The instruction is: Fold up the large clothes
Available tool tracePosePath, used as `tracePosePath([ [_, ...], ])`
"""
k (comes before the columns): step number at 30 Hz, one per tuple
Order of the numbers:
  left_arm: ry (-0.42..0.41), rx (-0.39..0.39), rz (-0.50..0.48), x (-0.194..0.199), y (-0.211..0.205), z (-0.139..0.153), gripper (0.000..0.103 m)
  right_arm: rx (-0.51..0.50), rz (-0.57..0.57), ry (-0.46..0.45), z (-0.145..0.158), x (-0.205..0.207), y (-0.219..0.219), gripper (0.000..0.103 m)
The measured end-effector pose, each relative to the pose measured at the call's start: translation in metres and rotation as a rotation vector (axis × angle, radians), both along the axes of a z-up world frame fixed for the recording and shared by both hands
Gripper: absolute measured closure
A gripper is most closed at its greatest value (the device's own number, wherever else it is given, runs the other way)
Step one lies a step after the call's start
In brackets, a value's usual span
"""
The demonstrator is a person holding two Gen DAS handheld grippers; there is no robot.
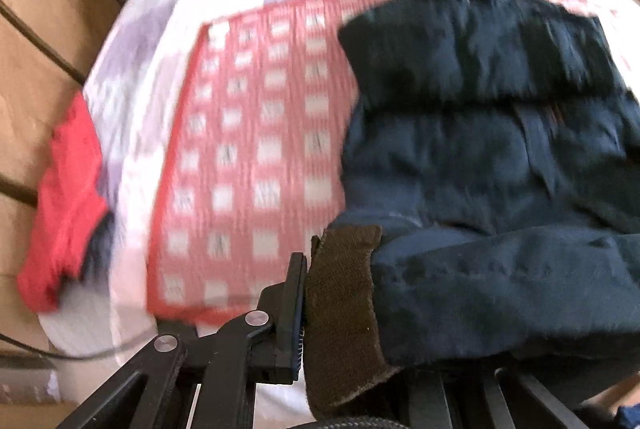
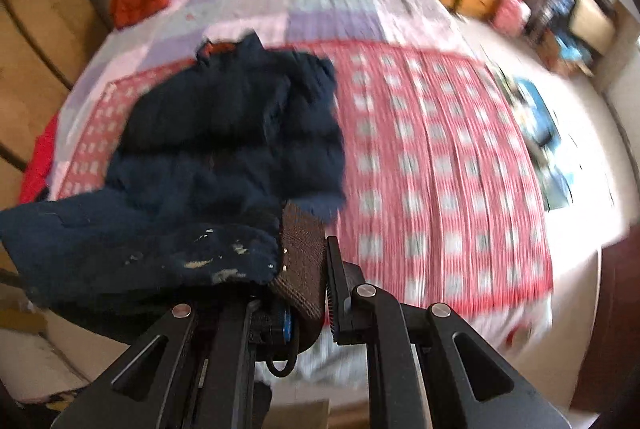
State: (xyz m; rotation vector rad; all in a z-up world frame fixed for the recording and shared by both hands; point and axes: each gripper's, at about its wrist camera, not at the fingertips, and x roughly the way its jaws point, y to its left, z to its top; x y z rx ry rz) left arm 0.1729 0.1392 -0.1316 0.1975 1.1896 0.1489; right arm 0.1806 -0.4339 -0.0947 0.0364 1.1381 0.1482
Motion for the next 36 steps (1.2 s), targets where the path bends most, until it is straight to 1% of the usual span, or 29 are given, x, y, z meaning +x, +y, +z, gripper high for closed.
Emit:
tracePosePath([
  [2, -0.016, 0.01, -0.004, 0.042, 0.001, 0.013, 0.089, 0.01, 0.025, -0.031, 0.011, 0.037, 0.002, 0.089],
  [5, -0.019, 0.034, -0.019, 0.103, 0.0, 0.019, 0.089, 0.014, 0.04, -0.058, 0.021, 0.091, 0.007, 0.089],
  [6, -0.018, 0.038, -0.02, 0.119, 0.0, 0.02, 0.089, 0.013, 0.038, -0.06, 0.021, 0.115, 0.009, 0.089],
  [8, -0.014, 0.031, -0.011, 0.162, 0.003, 0.018, 0.089, 0.012, 0.026, -0.062, 0.018, 0.151, 0.01, 0.089],
  [9, -0.013, 0.026, -0.002, 0.176, 0.004, 0.016, 0.089, 0.019, 0.009, -0.059, 0.014, 0.169, 0.008, 0.089],
  [11, -0.006, 0.009, 0.018, 0.216, 0.009, 0.008, 0.089, 0.023, -0.021, -0.048, 0.007, 0.202, 0.005, 0.089],
  [12, -0.002, 0.004, 0.027, 0.228, 0.011, 0.003, 0.089, 0.018, -0.036, -0.045, 0.002, 0.218, 0.004, 0.089],
  [15, 0.032, 0.007, 0.033, 0.276, 0.012, -0.02, 0.089, 0.007, -0.073, -0.026, -0.016, 0.266, 0.005, 0.089],
  [17, 0.059, 0.04, 0.011, 0.303, 0.007, -0.039, 0.089, -0.018, -0.075, -0.021, -0.028, 0.293, 0.01, 0.089],
  [18, 0.071, 0.059, -0.002, 0.317, 0.005, -0.051, 0.089, -0.047, -0.074, -0.016, -0.037, 0.31, 0.015, 0.089],
  [19, 0.083, 0.065, -0.006, 0.327, 0.004, -0.061, 0.089, -0.062, -0.076, -0.012, -0.044, 0.32, 0.017, 0.089],
  [20, 0.096, 0.069, -0.009, 0.34, 0.005, -0.076, 0.089, -0.077, -0.084, -0.003, -0.055, 0.334, 0.02, 0.089],
  [25, 0.138, 0.072, -0.005, 0.38, 0.012, -0.129, 0.089, -0.1, -0.124, 0.024, -0.104, 0.373, 0.022, 0.089],
  [29, 0.158, 0.056, 0.004, 0.405, 0.014, -0.157, 0.089, -0.113, -0.149, 0.049, -0.139, 0.404, 0.024, 0.089],
  [32, 0.191, 0.034, 0.016, 0.425, 0.017, -0.181, 0.088, -0.125, -0.158, 0.071, -0.162, 0.422, 0.023, 0.089],
  [36, 0.236, 0.033, 0.001, 0.438, 0.014, -0.214, 0.086, -0.133, -0.176, 0.115, -0.2, 0.446, 0.025, 0.089],
])
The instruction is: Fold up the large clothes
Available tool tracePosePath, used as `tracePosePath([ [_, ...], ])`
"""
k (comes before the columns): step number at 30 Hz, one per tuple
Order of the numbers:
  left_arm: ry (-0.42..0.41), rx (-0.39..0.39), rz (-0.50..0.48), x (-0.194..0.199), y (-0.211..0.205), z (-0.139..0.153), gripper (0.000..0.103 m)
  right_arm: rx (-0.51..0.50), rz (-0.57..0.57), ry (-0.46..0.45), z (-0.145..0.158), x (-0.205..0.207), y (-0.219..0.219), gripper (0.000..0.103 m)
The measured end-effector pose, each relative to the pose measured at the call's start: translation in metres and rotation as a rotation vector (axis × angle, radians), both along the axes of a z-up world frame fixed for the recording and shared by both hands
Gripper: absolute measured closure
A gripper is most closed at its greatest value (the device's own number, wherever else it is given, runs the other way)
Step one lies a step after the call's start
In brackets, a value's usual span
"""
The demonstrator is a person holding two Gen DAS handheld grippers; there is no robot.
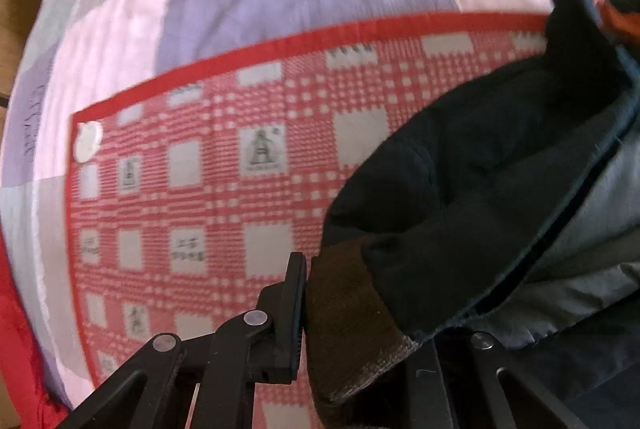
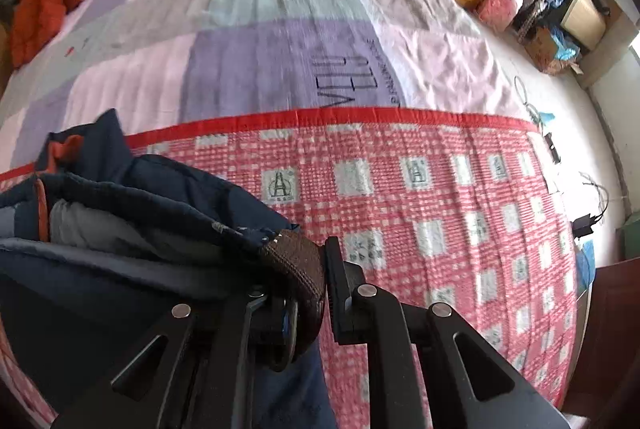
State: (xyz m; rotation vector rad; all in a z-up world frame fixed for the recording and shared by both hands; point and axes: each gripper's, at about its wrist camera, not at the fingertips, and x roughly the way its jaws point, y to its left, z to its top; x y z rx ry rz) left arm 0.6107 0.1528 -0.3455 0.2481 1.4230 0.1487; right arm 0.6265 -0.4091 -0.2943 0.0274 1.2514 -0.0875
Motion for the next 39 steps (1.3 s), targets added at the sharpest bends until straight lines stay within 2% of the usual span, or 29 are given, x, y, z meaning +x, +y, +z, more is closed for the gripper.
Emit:
tracePosePath([
  [6, 0.027, -0.073, 0.012, 0.013, 0.002, -0.029, 0.082, 0.035, -0.023, 0.036, -0.036, 0.016, -0.006, 0.088],
  [9, 0.052, -0.089, 0.005, 0.018, 0.01, -0.032, 0.062, 0.035, -0.012, 0.054, -0.044, 0.019, -0.007, 0.088],
  [10, 0.061, -0.094, 0.001, 0.019, 0.014, -0.031, 0.048, 0.046, -0.005, 0.063, -0.046, 0.021, -0.008, 0.083],
  [12, 0.088, -0.11, -0.006, 0.021, 0.025, -0.023, 0.033, 0.038, -0.003, 0.078, -0.045, 0.021, -0.011, 0.067],
  [14, 0.087, -0.154, -0.018, 0.021, 0.033, -0.007, 0.027, 0.03, -0.003, 0.071, -0.037, 0.018, -0.02, 0.035],
  [16, 0.048, -0.211, -0.04, 0.018, 0.037, 0.017, 0.025, 0.065, -0.004, 0.062, -0.022, 0.013, -0.033, 0.021],
  [18, 0.023, -0.23, -0.082, 0.013, 0.035, 0.035, 0.025, 0.101, 0.03, 0.034, 0.0, 0.004, -0.038, 0.021],
  [20, 0.053, -0.277, -0.088, 0.012, 0.035, 0.042, 0.025, 0.081, 0.087, 0.0, 0.02, -0.005, -0.032, 0.021],
  [22, 0.129, -0.365, -0.023, 0.022, 0.044, 0.042, 0.025, 0.189, 0.085, -0.004, 0.031, -0.008, -0.036, 0.021],
  [23, 0.136, -0.374, 0.014, 0.027, 0.045, 0.044, 0.025, 0.233, 0.067, -0.002, 0.035, -0.006, -0.039, 0.021],
  [25, 0.128, -0.402, 0.064, 0.033, 0.046, 0.048, 0.022, 0.178, 0.059, -0.011, 0.042, -0.002, -0.037, 0.021],
  [26, 0.123, -0.497, 0.132, 0.037, 0.048, 0.051, 0.02, 0.149, 0.064, -0.019, 0.044, 0.0, -0.032, 0.021],
  [28, 0.111, -0.651, 0.245, 0.04, 0.057, 0.054, 0.008, 0.166, 0.07, -0.013, 0.045, 0.004, -0.024, 0.021],
  [29, 0.1, -0.668, 0.27, 0.043, 0.055, 0.057, 0.008, 0.094, 0.089, 0.016, 0.043, 0.008, -0.013, 0.021],
  [30, 0.075, -0.624, 0.264, 0.045, 0.052, 0.063, 0.008, -0.042, 0.132, 0.029, 0.041, 0.01, -0.001, 0.021],
  [31, 0.031, -0.549, 0.244, 0.045, 0.046, 0.071, 0.008, -0.26, 0.215, 0.006, 0.042, 0.01, 0.019, 0.021],
  [32, -0.042, -0.467, 0.206, 0.042, 0.037, 0.084, 0.008, -0.395, 0.276, -0.04, 0.046, 0.006, 0.032, 0.021],
  [33, -0.093, -0.434, 0.16, 0.038, 0.029, 0.094, 0.008, -0.423, 0.298, -0.12, 0.058, 0.0, 0.041, 0.021],
  [34, -0.155, -0.408, 0.092, 0.028, 0.016, 0.106, 0.008, -0.329, 0.282, -0.169, 0.069, -0.004, 0.041, 0.021],
  [35, -0.197, -0.402, 0.046, 0.018, 0.007, 0.113, 0.008, -0.141, 0.265, -0.233, 0.084, -0.013, 0.038, 0.02],
  [36, -0.24, -0.412, -0.005, 0.003, -0.007, 0.119, 0.008, 0.004, 0.269, -0.281, 0.093, -0.024, 0.039, 0.02],
  [37, -0.269, -0.433, -0.049, -0.013, -0.021, 0.122, 0.008, 0.065, 0.281, -0.305, 0.096, -0.033, 0.044, 0.02],
  [39, -0.29, -0.479, -0.082, -0.042, -0.044, 0.118, 0.008, 0.089, 0.349, -0.315, 0.092, -0.058, 0.07, 0.019],
])
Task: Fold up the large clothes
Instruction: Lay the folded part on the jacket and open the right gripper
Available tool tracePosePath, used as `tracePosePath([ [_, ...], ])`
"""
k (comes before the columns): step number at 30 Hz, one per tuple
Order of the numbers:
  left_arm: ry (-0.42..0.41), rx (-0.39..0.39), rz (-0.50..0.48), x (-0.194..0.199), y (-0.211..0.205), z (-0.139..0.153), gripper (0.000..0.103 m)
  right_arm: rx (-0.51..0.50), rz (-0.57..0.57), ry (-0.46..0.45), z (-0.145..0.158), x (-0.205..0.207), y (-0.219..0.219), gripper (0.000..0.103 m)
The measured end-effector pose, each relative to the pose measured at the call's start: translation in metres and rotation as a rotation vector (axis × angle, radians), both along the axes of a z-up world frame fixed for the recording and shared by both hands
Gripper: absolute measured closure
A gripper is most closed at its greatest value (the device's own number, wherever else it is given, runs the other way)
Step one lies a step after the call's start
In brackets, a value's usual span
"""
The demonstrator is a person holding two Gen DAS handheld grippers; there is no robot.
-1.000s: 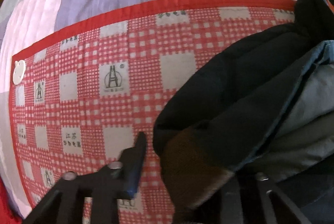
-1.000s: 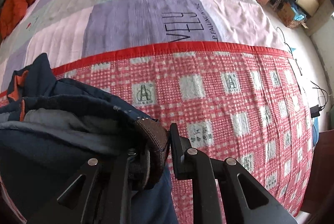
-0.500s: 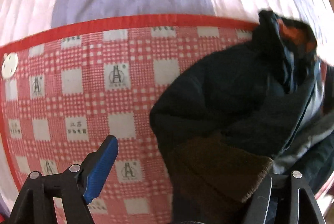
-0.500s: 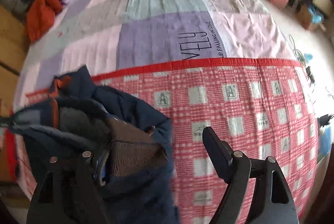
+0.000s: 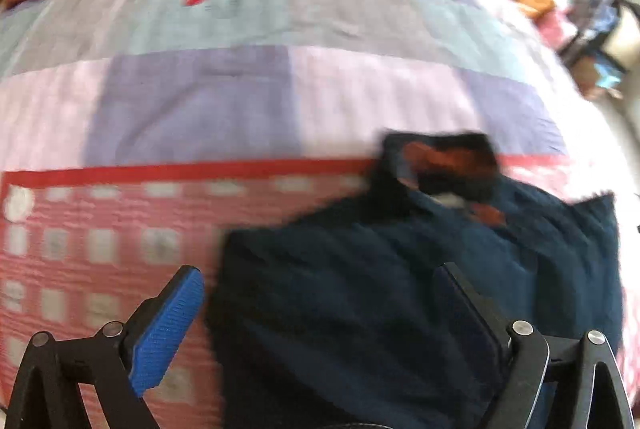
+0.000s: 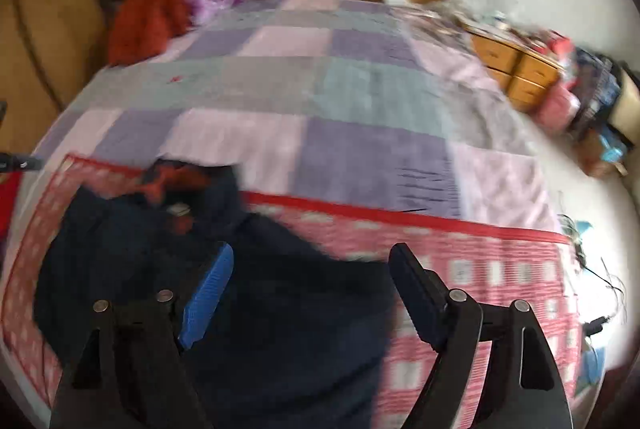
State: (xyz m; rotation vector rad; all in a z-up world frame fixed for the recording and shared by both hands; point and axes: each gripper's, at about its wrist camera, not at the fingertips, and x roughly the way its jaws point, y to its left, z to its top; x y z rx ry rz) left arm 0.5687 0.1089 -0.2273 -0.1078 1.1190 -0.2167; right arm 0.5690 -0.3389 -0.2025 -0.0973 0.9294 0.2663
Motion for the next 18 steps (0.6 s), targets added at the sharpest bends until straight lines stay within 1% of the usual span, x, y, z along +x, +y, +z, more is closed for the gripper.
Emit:
tracePosePath([
  [2, 0.021, -0.075, -0.013, -0.031, -0.02, -0.017, 0.006, -0.018, 0.048, 0.018, -0.013, -0.021, 0.025, 0.019],
  [4, 0.056, -0.153, 0.004, -0.063, -0.043, -0.042, 0.006, -0.018, 0.106, 0.082, -0.037, -0.046, 0.054, 0.019],
  [5, 0.075, -0.176, 0.009, -0.076, -0.053, -0.056, 0.006, -0.032, 0.123, 0.115, -0.05, -0.058, 0.068, 0.019],
  [6, 0.08, -0.174, 0.008, -0.085, -0.062, -0.066, 0.006, -0.042, 0.123, 0.138, -0.06, -0.066, 0.077, 0.019],
  [8, 0.092, -0.127, 0.011, -0.098, -0.085, -0.088, 0.006, -0.033, 0.093, 0.239, -0.09, -0.077, 0.092, 0.019],
  [9, 0.105, -0.085, -0.003, -0.1, -0.099, -0.101, 0.006, -0.07, 0.088, 0.271, -0.106, -0.078, 0.101, 0.019],
  [10, 0.093, -0.025, -0.022, -0.098, -0.111, -0.113, 0.006, -0.109, 0.083, 0.275, -0.117, -0.077, 0.106, 0.017],
  [11, 0.071, 0.021, -0.034, -0.093, -0.118, -0.123, 0.004, -0.125, 0.075, 0.269, -0.128, -0.072, 0.111, 0.011],
  [12, 0.046, 0.052, -0.043, -0.091, -0.12, -0.127, 0.001, -0.13, 0.055, 0.26, -0.137, -0.063, 0.115, 0.006],
  [13, 0.003, 0.082, -0.046, -0.082, -0.127, -0.129, 0.001, -0.136, 0.04, 0.249, -0.143, -0.054, 0.118, 0.0],
  [15, -0.049, 0.108, -0.038, -0.065, -0.128, -0.128, 0.001, -0.144, 0.007, 0.226, -0.153, -0.026, 0.124, 0.0],
  [17, -0.092, 0.118, -0.02, -0.044, -0.127, -0.127, 0.001, -0.149, -0.015, 0.209, -0.155, -0.003, 0.13, 0.0],
  [18, -0.103, 0.127, -0.018, -0.033, -0.13, -0.13, 0.001, -0.158, -0.023, 0.185, -0.153, 0.009, 0.131, 0.0],
])
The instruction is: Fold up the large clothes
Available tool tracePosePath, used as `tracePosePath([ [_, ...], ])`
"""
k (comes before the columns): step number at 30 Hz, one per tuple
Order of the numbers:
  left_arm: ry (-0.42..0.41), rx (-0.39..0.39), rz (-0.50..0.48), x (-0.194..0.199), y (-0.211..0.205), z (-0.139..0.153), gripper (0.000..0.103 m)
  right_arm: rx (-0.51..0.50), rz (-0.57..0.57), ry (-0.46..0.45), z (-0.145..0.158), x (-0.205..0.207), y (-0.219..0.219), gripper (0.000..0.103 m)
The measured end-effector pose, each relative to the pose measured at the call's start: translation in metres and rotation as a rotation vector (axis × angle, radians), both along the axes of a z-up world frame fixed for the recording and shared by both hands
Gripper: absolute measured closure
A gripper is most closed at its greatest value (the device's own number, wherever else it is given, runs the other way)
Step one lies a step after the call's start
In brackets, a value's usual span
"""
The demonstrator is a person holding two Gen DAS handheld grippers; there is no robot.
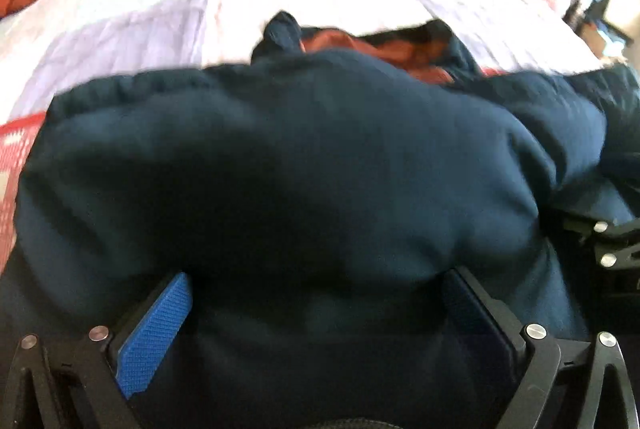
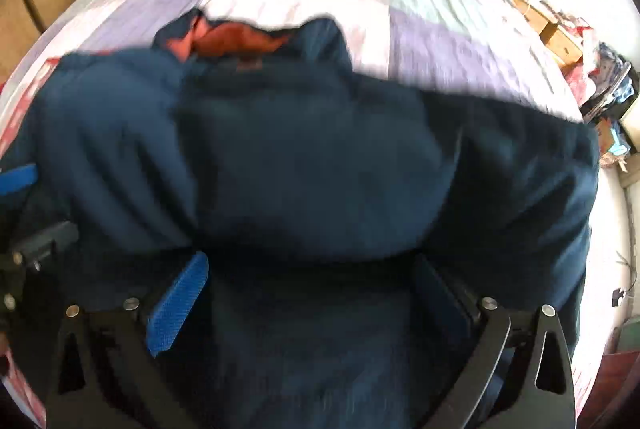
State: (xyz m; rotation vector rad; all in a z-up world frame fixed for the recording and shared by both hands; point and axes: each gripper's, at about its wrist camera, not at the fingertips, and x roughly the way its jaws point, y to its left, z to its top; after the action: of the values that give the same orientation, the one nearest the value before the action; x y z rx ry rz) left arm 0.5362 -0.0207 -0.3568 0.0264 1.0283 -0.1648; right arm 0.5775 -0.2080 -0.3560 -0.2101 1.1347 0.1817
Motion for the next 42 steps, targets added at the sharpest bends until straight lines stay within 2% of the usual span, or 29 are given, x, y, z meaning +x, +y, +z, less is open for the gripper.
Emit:
tracePosePath([
  [2, -0.013, 0.031, -0.006, 0.015, 0.0, 0.001, 0.0, -0.016, -0.009, -0.027, 0.001, 0.024, 0.004, 0.0],
  [5, -0.02, 0.067, 0.0, 0.039, -0.004, 0.002, 0.0, 0.012, -0.019, 0.007, -0.009, 0.054, 0.002, 0.0],
  [9, -0.008, 0.013, 0.055, 0.03, 0.015, 0.015, 0.001, 0.071, -0.049, -0.047, 0.014, 0.047, -0.002, 0.003],
  [11, -0.042, -0.047, 0.057, 0.002, 0.023, 0.032, 0.001, 0.112, -0.064, -0.127, 0.043, 0.011, -0.014, 0.003],
  [14, -0.06, -0.06, 0.031, -0.061, 0.02, 0.045, 0.001, 0.134, -0.082, -0.187, 0.07, -0.056, -0.033, 0.003],
  [16, -0.046, -0.054, 0.02, -0.103, 0.015, 0.042, 0.001, 0.143, -0.124, -0.172, 0.073, -0.115, -0.048, 0.003],
  [17, -0.035, -0.052, 0.009, -0.118, 0.012, 0.038, 0.001, 0.115, -0.147, -0.16, 0.07, -0.142, -0.053, 0.003],
  [20, 0.007, 0.031, -0.045, -0.156, -0.005, 0.015, 0.0, 0.07, -0.167, -0.083, 0.051, -0.184, -0.064, 0.003],
  [21, 0.023, 0.036, -0.048, -0.156, -0.007, 0.005, 0.0, 0.054, -0.162, -0.025, 0.034, -0.184, -0.063, 0.003],
  [22, 0.026, 0.036, -0.044, -0.152, -0.007, -0.003, 0.0, 0.041, -0.16, -0.012, 0.025, -0.181, -0.062, 0.002],
  [26, -0.016, 0.053, -0.023, -0.112, -0.012, -0.011, 0.0, 0.032, -0.182, -0.017, 0.005, -0.134, -0.059, 0.0],
  [29, -0.036, 0.054, -0.014, -0.09, -0.015, -0.004, 0.0, 0.018, -0.157, -0.073, 0.011, -0.108, -0.054, 0.0],
  [32, -0.038, 0.039, -0.005, -0.078, -0.016, 0.006, 0.0, 0.009, -0.141, -0.092, 0.014, -0.097, -0.055, 0.0],
  [37, -0.02, 0.038, 0.005, -0.059, -0.015, 0.002, 0.0, 0.006, -0.12, -0.097, 0.016, -0.094, -0.058, 0.0],
  [40, -0.026, 0.063, -0.012, -0.038, -0.021, 0.001, 0.0, -0.006, -0.11, -0.09, 0.014, -0.067, -0.055, 0.0],
  [42, -0.003, 0.048, 0.008, -0.019, -0.02, 0.001, 0.0, -0.006, -0.1, -0.085, 0.013, -0.044, -0.055, 0.0],
])
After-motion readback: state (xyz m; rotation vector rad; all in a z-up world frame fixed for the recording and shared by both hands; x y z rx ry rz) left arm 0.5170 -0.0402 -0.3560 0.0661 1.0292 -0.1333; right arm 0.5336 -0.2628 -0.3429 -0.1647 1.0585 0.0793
